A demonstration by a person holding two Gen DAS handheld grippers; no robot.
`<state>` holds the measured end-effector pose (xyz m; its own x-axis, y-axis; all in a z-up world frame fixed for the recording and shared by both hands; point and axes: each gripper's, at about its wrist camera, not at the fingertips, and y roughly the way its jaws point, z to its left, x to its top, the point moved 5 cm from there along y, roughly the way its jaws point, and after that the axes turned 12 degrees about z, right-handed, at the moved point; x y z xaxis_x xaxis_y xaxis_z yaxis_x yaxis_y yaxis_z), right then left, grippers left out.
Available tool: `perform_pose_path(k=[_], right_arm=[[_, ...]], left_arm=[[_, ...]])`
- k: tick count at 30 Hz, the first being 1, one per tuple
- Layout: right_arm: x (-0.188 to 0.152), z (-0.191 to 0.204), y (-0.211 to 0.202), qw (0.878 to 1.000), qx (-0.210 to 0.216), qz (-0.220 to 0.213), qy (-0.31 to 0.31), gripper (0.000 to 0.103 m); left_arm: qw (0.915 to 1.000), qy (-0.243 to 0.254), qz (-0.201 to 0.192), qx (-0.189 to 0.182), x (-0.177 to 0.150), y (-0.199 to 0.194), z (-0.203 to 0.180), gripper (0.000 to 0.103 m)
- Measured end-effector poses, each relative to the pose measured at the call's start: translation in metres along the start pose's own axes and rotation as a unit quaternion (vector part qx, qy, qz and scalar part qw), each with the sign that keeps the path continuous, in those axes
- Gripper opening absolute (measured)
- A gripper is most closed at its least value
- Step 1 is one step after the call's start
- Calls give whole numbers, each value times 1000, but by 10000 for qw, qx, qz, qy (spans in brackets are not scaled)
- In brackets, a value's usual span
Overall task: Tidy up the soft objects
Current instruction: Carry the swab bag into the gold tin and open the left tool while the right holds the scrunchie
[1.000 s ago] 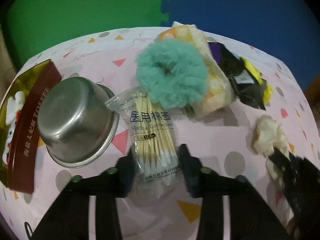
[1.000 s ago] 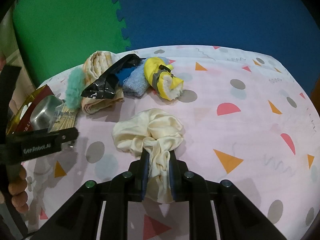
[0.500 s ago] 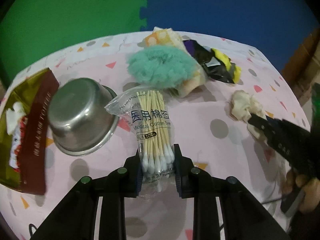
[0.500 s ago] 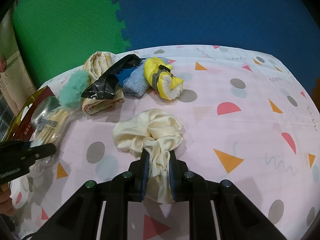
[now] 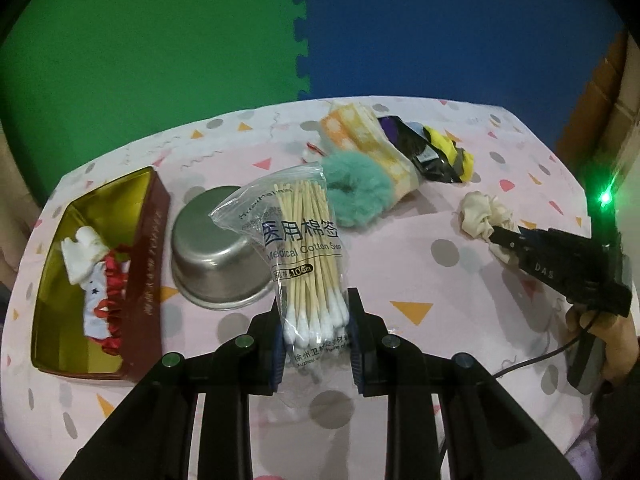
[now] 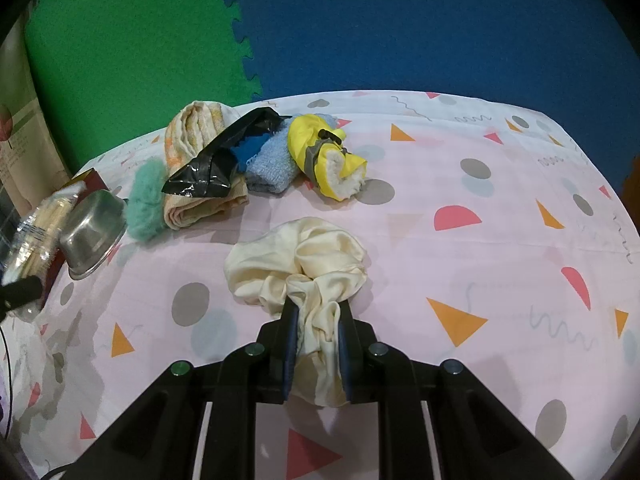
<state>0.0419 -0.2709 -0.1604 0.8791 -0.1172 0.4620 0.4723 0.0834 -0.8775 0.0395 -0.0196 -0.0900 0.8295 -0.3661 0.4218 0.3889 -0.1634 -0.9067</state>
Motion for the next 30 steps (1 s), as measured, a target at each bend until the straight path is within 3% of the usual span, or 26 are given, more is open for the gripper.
perform_pose_path(k=[7, 17, 23, 30], right_arm=[[0, 2, -1, 10000, -51, 2, -26, 17], [0, 2, 0, 10000, -66, 4, -38, 17], [0, 2, 1, 9999, -97, 7, -60, 17], [1, 3, 1, 9999, -140, 12, -82, 17]], left_arm=[[9994, -241, -153, 214, 1, -16, 32, 23], [9902, -1089, -218, 852, -1, -26, 127, 23], [9815, -1444, -33, 1259, -10, -18, 184, 23], [9773, -1676, 369, 1244, -23, 4, 230, 24]])
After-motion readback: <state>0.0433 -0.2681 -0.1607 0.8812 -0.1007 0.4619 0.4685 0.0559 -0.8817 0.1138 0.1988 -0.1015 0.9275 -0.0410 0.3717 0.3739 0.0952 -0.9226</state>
